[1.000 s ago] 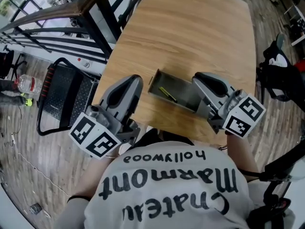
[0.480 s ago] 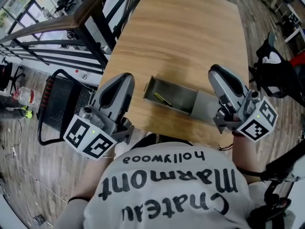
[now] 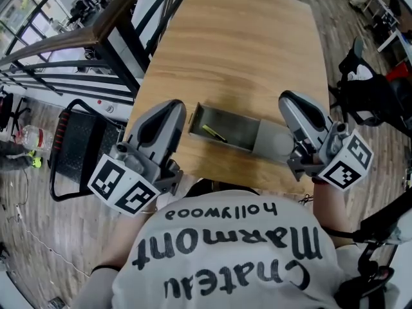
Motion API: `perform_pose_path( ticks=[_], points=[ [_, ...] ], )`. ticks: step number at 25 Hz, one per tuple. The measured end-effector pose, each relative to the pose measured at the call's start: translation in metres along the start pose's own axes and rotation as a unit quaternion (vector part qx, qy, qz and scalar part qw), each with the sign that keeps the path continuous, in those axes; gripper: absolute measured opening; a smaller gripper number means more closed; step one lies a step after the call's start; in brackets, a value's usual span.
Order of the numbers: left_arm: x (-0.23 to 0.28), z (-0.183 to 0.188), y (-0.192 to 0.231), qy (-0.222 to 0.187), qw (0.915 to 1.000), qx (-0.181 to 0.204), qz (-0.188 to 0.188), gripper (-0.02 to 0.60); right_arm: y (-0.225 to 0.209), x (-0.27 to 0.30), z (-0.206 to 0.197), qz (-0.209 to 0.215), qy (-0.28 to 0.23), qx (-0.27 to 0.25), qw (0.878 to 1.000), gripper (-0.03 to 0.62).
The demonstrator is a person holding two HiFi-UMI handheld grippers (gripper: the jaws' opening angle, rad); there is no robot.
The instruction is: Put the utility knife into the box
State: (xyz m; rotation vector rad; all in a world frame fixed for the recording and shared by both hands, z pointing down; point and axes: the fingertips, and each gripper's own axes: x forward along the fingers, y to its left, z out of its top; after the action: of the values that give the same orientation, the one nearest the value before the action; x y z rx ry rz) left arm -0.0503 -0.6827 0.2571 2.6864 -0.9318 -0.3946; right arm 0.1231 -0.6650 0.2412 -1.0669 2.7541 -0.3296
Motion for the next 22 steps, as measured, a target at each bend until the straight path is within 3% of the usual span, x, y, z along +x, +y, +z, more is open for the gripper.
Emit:
perform_pose_path(
  ticks=[22],
  points=[
    [-0.0078,-0.0026,-0.0007,0.000,1.0000,-0.002,0.010,0.009,-0.0033,0.0030,-0.0083,0.000,0.017,0.004,1.000,0.034]
  ],
)
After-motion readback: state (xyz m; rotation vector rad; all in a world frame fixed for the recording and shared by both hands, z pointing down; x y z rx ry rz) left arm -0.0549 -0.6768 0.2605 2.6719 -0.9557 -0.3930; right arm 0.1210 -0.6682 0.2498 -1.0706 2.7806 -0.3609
